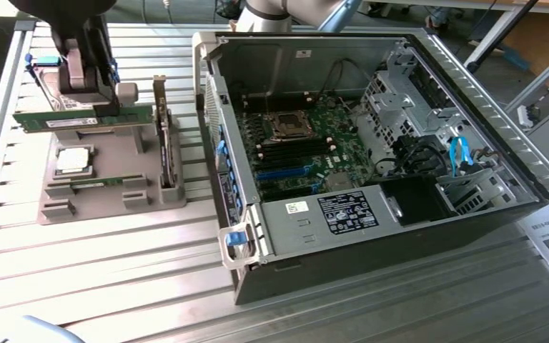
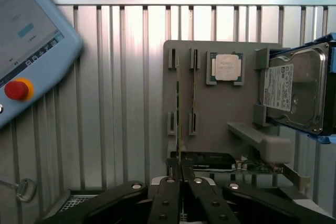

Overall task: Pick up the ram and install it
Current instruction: 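Pick up the ram and move it above insertion slot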

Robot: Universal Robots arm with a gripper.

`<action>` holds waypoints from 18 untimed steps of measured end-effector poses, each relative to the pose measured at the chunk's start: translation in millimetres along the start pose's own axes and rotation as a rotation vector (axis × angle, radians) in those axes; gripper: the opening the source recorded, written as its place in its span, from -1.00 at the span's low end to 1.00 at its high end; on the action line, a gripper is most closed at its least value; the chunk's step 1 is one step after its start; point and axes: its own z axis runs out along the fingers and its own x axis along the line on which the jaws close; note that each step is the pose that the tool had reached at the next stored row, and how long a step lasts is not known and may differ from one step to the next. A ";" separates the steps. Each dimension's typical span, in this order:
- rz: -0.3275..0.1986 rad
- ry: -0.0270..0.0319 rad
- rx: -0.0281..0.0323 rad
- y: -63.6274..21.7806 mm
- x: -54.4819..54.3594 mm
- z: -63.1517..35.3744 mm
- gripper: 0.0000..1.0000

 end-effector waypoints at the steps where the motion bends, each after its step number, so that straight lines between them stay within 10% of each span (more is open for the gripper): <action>1: 0.000 0.0001 -0.0001 -4.0 0.0 0.0 -0.76; 18: 0.000 0.0001 -0.0001 -45.0 -0.3 0.9 -0.76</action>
